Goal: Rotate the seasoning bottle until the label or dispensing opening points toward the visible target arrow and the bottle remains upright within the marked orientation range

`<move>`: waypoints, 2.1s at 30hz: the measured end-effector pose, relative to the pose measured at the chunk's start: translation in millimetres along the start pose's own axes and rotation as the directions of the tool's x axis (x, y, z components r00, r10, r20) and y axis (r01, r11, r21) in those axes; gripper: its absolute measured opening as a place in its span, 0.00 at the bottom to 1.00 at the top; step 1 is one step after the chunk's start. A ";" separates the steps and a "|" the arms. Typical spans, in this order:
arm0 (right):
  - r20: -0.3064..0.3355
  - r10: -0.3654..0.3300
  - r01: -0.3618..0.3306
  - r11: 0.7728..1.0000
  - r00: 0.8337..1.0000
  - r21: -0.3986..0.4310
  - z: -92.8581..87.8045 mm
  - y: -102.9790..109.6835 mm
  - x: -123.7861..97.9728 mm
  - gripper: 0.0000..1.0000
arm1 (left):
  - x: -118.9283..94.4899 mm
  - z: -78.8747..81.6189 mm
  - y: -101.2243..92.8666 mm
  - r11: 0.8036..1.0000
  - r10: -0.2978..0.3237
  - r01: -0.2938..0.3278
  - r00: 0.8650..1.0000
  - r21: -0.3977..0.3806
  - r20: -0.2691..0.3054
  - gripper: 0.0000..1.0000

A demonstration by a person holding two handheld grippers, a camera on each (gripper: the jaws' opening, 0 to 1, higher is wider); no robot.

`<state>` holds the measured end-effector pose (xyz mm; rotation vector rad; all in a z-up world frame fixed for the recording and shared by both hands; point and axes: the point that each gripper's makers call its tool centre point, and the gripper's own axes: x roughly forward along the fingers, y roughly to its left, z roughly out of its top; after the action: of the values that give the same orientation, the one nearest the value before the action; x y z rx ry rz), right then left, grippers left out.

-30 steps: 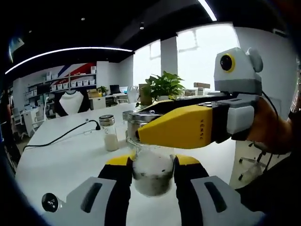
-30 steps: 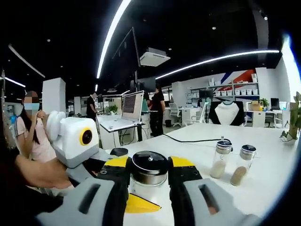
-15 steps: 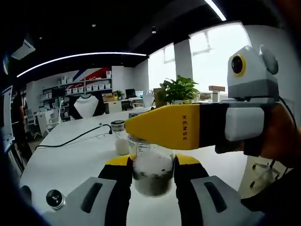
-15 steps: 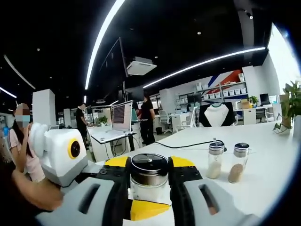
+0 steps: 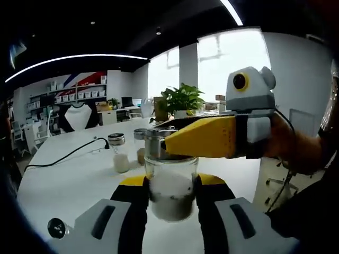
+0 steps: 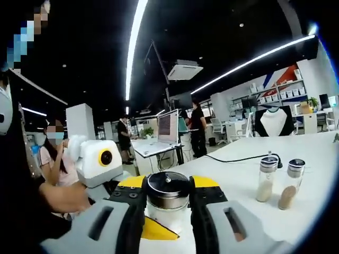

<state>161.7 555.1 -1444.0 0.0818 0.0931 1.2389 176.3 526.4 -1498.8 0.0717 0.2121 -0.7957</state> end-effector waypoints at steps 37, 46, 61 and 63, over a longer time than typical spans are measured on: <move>0.017 -0.022 0.022 1.000 1.000 -0.012 3.8 -3.2 0.6 0.29 | -4.3 5.8 3.0 0.991 0.126 -0.125 0.992 0.047 -0.019 0.36; 0.006 0.254 -0.253 0.966 0.967 -0.057 6.7 22.2 -14.5 0.29 | -2.2 11.2 -23.7 0.995 -0.101 0.101 0.995 0.012 0.003 0.38; 0.031 -0.051 0.055 0.990 0.998 -0.131 9.5 11.9 2.0 0.30 | -2.7 14.5 1.3 0.988 0.155 -0.155 0.988 0.013 -0.007 0.37; 0.052 -0.114 0.120 0.984 0.992 -0.134 11.2 10.3 3.6 0.30 | -2.8 15.9 2.2 0.983 0.185 -0.185 0.983 0.014 0.000 0.37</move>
<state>154.5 561.7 -1431.8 -0.0158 -0.0254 1.1224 178.6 527.6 -1482.6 0.1035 0.1979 -0.6114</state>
